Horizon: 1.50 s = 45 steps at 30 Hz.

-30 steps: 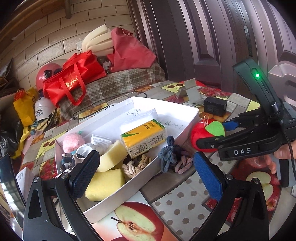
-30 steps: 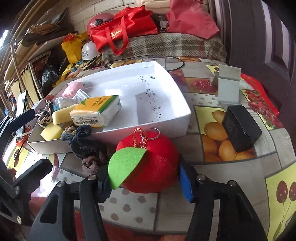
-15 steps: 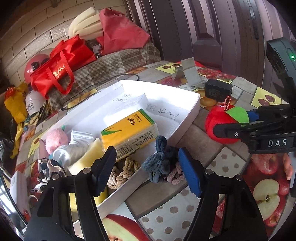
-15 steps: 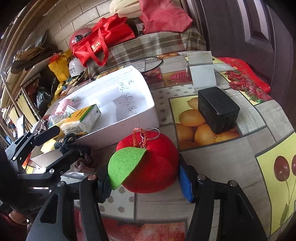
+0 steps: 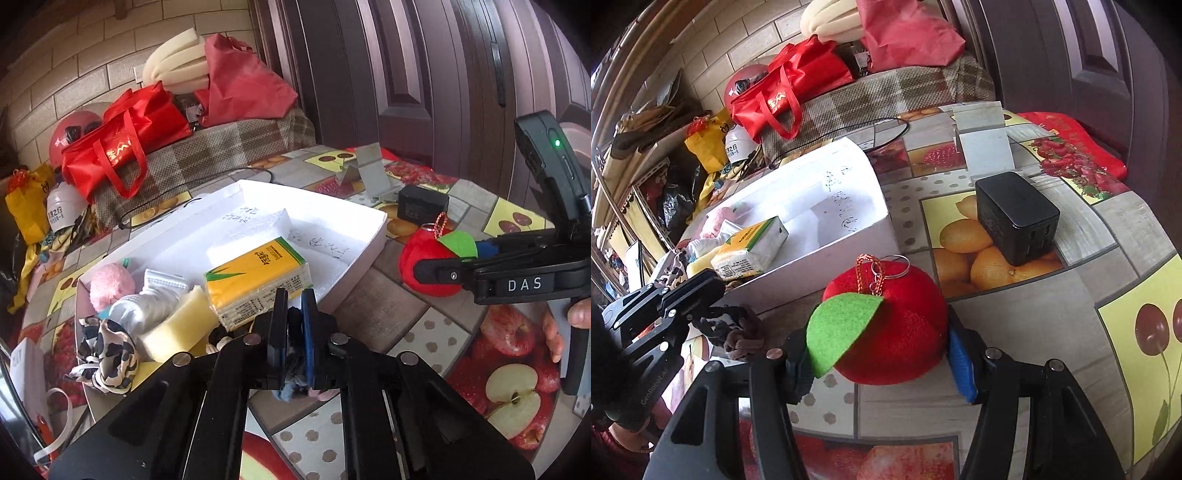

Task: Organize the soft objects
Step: 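Grasp the red apple plush with the right gripper while the left grasps the grey-blue rope toy, then carry the rope toy into the box and open the left gripper while the right releases the apple plush there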

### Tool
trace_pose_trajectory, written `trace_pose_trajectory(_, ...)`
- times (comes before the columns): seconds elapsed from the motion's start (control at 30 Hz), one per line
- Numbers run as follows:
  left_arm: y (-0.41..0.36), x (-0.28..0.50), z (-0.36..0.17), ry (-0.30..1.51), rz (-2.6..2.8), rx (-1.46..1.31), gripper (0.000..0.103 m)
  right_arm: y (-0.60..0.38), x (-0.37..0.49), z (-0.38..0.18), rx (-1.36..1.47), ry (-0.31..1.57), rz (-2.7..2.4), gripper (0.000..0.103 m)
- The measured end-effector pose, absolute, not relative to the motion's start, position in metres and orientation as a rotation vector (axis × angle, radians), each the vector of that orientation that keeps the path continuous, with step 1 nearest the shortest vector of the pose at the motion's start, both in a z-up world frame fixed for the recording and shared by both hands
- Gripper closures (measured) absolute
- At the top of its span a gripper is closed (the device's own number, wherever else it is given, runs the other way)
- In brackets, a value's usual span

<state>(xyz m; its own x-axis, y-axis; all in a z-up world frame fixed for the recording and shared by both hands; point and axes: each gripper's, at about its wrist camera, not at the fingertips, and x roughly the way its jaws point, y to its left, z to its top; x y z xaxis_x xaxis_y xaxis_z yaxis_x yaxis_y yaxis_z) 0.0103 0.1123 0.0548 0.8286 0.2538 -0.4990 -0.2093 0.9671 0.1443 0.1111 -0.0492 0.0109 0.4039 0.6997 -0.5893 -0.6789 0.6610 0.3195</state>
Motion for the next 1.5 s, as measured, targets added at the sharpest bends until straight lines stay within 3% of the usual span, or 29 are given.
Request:
trace_pose_trajectory(0.43, 0.092, -0.051, 0.046, 0.611, 0.081, -0.011, 0.097, -0.054, 0.115, 0.01, 0.063, 0.772, 0.875, 0.043)
trace_pose_trajectory(0.57, 0.087, -0.07, 0.04, 0.658, 0.077, -0.012, 0.093, -0.054, 0.113, 0.01, 0.067, 0.768, 0.875, 0.043)
trace_pose_trajectory(0.63, 0.086, -0.081, 0.041, 0.651, 0.092, -0.004, 0.084, -0.054, 0.112, 0.011, 0.064, 0.762, 0.875, 0.043)
trace_pose_trajectory(0.67, 0.085, -0.086, 0.043, 0.634, 0.099, 0.003, 0.069, -0.054, 0.112, 0.011, 0.062, 0.76, 0.875, 0.043)
trace_pose_trajectory(0.7, 0.084, -0.092, 0.045, 0.614, 0.109, 0.012, 0.046, -0.053, 0.111, 0.011, 0.06, 0.758, 0.875, 0.043)
trace_pose_trajectory(0.77, 0.084, -0.101, 0.049, 0.571, 0.125, 0.026, 0.018, -0.053, 0.111, 0.011, 0.057, 0.757, 0.875, 0.043)
trace_pose_trajectory(0.8, 0.084, -0.103, 0.05, 0.563, 0.126, 0.032, 0.013, -0.053, 0.112, 0.011, 0.057, 0.758, 0.875, 0.043)
trace_pose_trajectory(1.13, 0.064, -0.047, 0.028, 0.744, 0.004, 0.091, 0.014, -0.051, 0.112, 0.01, 0.051, 0.765, 0.873, 0.043)
trace_pose_trajectory(1.17, 0.064, -0.041, 0.025, 0.772, 0.012, 0.094, 0.021, -0.051, 0.112, 0.011, 0.051, 0.764, 0.872, 0.043)
trace_pose_trajectory(1.2, 0.065, -0.036, 0.021, 0.804, 0.012, 0.091, 0.051, -0.051, 0.112, 0.011, 0.051, 0.762, 0.871, 0.043)
trace_pose_trajectory(1.23, 0.066, -0.032, 0.017, 0.833, 0.019, 0.086, 0.064, -0.051, 0.112, 0.011, 0.05, 0.759, 0.87, 0.043)
trace_pose_trajectory(1.27, 0.069, -0.031, 0.017, 0.831, 0.015, 0.071, 0.07, -0.051, 0.112, 0.012, 0.049, 0.754, 0.867, 0.043)
trace_pose_trajectory(1.33, 0.071, -0.034, 0.018, 0.817, 0.031, 0.061, 0.076, -0.052, 0.11, 0.013, 0.043, 0.739, 0.864, 0.043)
trace_pose_trajectory(1.5, 0.072, -0.041, 0.025, 0.762, 0.105, 0.08, 0.077, -0.053, 0.1, 0.02, 0.019, 0.67, 0.856, 0.043)
